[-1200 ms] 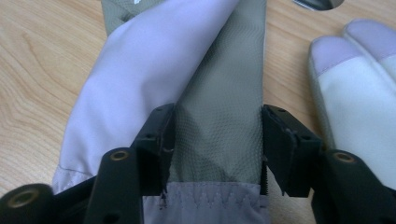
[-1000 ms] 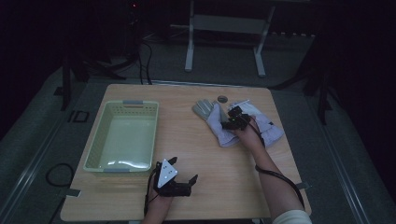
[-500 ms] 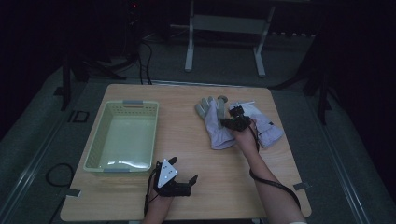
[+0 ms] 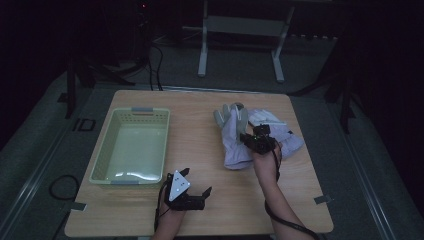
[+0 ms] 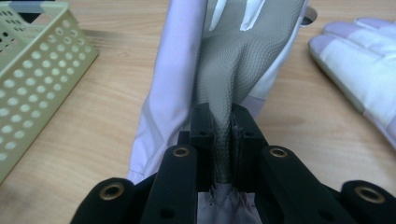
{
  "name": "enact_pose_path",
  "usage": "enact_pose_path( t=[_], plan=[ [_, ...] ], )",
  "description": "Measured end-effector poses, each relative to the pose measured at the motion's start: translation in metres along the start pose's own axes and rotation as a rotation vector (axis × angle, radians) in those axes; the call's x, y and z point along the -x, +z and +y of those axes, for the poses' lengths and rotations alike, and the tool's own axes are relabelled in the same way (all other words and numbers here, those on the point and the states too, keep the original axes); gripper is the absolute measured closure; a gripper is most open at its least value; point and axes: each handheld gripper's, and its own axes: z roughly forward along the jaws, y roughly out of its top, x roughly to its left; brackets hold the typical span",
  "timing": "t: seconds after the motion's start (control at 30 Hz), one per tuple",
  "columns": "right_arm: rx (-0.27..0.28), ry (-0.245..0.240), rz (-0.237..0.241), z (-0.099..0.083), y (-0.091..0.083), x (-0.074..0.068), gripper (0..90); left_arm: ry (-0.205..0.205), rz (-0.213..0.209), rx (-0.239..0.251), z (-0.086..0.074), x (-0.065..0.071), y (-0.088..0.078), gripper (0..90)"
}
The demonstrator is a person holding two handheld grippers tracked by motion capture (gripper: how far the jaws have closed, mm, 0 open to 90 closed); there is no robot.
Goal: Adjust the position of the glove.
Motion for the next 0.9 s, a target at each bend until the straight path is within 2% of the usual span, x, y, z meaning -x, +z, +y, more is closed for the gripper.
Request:
enact_pose_path(
  t=[0.03,0.07,0.13,0.2,0.3,0.43,0.53,0.73,0.8,0.9],
  plan=[
    [0.006,0.02,0.002,-0.003,-0.002,-0.001,81.7,-0.002,0.0,0.0,0.0,0.0,0.0,1.6],
    [0.005,0.019,0.009,-0.006,-0.004,-0.003,81.7,0.001,0.002,-0.002,0.0,0.0,0.0,1.6],
    [0.013,0.069,0.053,-0.011,-0.005,-0.004,81.7,0.001,0.003,-0.001,0.0,0.0,0.0,1.6],
    [0.01,0.056,0.04,-0.014,-0.005,-0.008,81.6,-0.001,0.005,0.001,0.0,0.0,0.0,1.6],
    [0.017,0.075,0.028,-0.019,-0.006,-0.01,81.7,0.003,0.006,-0.001,0.0,0.0,0.0,1.6],
    [0.038,0.137,0.025,-0.033,-0.006,-0.014,81.6,0.005,0.006,-0.001,0.0,0.001,0.0,1.6],
    [0.044,0.149,0.006,-0.045,-0.003,-0.018,81.6,0.006,0.006,-0.001,0.0,0.001,0.0,1.6],
    [-0.018,0.166,-0.006,-0.068,0.015,-0.017,81.5,0.001,0.007,-0.002,0.0,0.0,0.001,1.6],
    [-0.035,0.185,-0.011,-0.073,0.022,-0.014,81.0,-0.001,0.007,-0.002,0.0,0.0,0.001,1.6],
    [-0.046,0.169,-0.033,-0.078,0.026,-0.013,77.2,0.003,0.005,-0.006,0.0,0.0,0.001,1.6]
  ],
)
